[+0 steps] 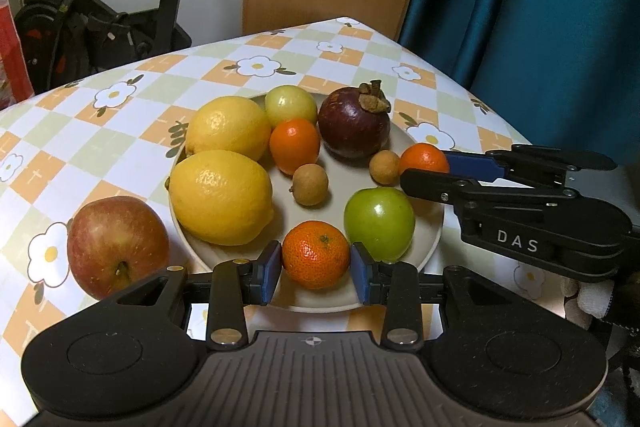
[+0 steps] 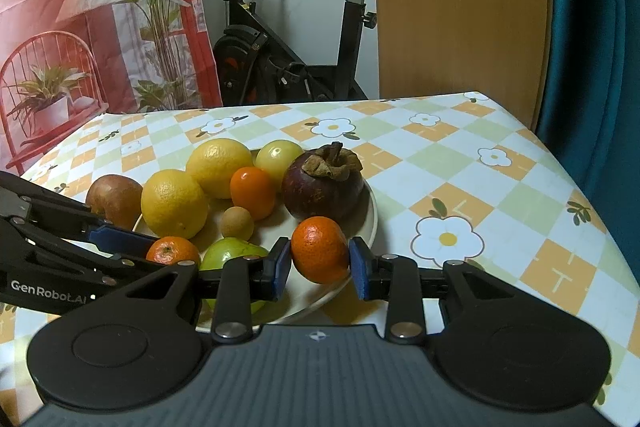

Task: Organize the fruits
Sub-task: 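Lower both tangerines onto the plate and open both tools, then withdraw both tools from the plate toward the red apple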

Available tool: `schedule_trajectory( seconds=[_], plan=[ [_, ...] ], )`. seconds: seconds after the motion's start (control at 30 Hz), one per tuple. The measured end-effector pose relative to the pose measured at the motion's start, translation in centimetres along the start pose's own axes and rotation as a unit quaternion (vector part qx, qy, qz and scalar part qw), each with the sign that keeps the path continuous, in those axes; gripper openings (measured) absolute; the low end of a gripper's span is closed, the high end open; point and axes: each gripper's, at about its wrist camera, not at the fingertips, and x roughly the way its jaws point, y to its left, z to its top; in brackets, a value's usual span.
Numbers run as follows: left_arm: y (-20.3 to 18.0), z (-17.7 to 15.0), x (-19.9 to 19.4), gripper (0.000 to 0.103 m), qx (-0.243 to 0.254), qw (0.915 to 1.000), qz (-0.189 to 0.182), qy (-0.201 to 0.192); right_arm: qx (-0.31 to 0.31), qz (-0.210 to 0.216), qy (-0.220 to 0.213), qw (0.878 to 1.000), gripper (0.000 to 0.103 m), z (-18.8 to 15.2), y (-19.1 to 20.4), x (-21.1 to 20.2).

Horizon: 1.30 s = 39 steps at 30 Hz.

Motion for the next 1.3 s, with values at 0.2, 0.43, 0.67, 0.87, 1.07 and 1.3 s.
schedule_trajectory(
  seconds=[0.2,0.43,0.67,0.87,1.07,1.3],
  plan=[
    [0.3,0.0,0.1,0.039,-0.008,0.9999,0.006,0.003,-0.002,-0.002,0.003,1.0,0.035,0.1,0.1,0.0],
    [0.7,0.2,-0.5,0.04,-0.023,0.9997,0.007,-0.001,-0.008,0.0,0.003,1.0,0.035,0.3,0.4,-0.1],
    [1.1,0.1,-1.7,0.041,-0.032,0.9994,0.007,-0.012,-0.014,-0.002,-0.004,1.0,0.035,0.9,1.0,-0.7],
    [1.3,-0.1,-3.1,0.041,-0.028,0.9994,0.005,-0.022,-0.022,-0.002,-0.009,1.0,0.035,1.5,1.8,-1.3],
    [2.3,-0.3,-5.1,0.041,-0.028,0.999,0.007,-0.034,-0.029,0.004,-0.013,0.999,0.035,2.1,2.9,-1.7],
    [4.8,-0.3,-8.3,0.043,-0.033,0.9974,0.026,-0.059,-0.036,0.014,-0.016,0.999,0.036,2.8,4.5,-1.9]
  ],
)
